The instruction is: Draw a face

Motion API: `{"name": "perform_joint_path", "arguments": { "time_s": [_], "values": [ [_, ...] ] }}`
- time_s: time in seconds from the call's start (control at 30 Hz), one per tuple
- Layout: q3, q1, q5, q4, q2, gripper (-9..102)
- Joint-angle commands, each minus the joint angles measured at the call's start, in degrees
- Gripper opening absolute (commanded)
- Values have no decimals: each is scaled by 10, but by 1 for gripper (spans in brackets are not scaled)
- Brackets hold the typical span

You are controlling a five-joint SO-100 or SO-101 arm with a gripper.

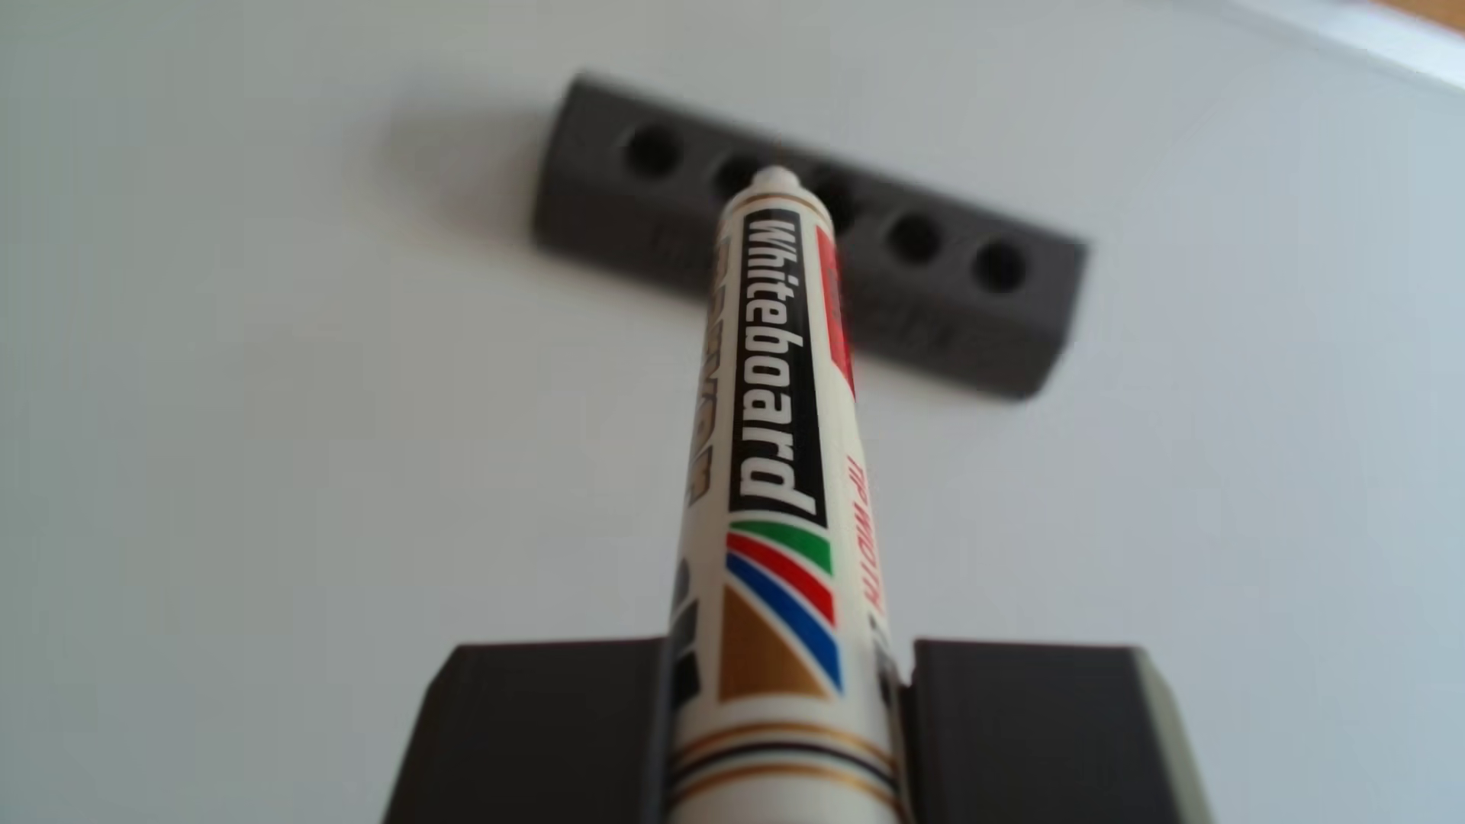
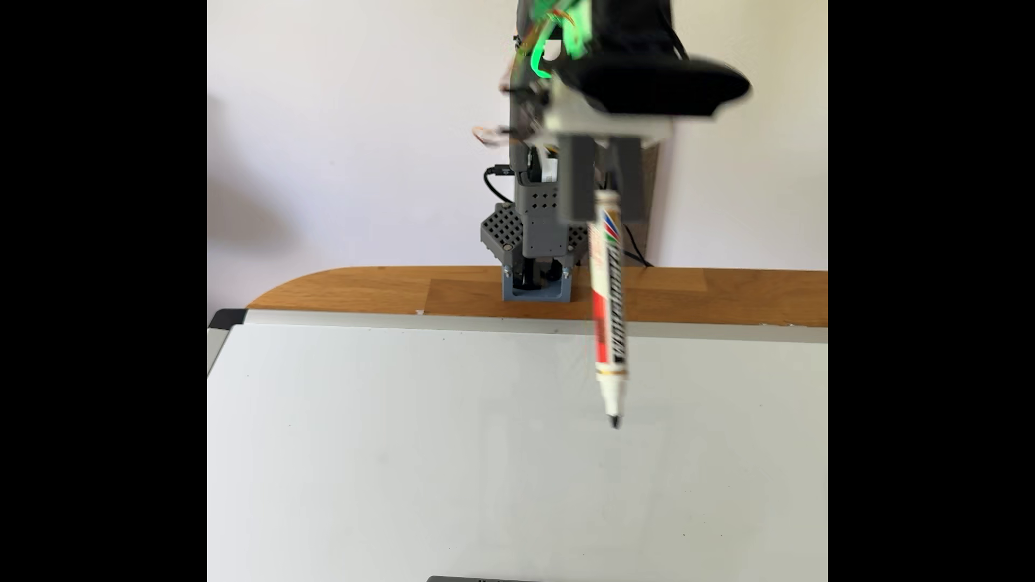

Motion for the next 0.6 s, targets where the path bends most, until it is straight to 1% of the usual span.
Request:
{"name": "perform_joint_path", "arguments": {
  "time_s": [0.0, 0.13, 0.3, 0.47, 0.57],
  "values": [
    [60, -18, 4, -25, 33, -1],
    [95, -22, -11, -62, 19, -1],
    [95, -25, -198, -79, -44, -1],
    [96, -37, -454, -91, -69, -1],
    [95, -47, -564, -96, -75, -1]
  ]
}}
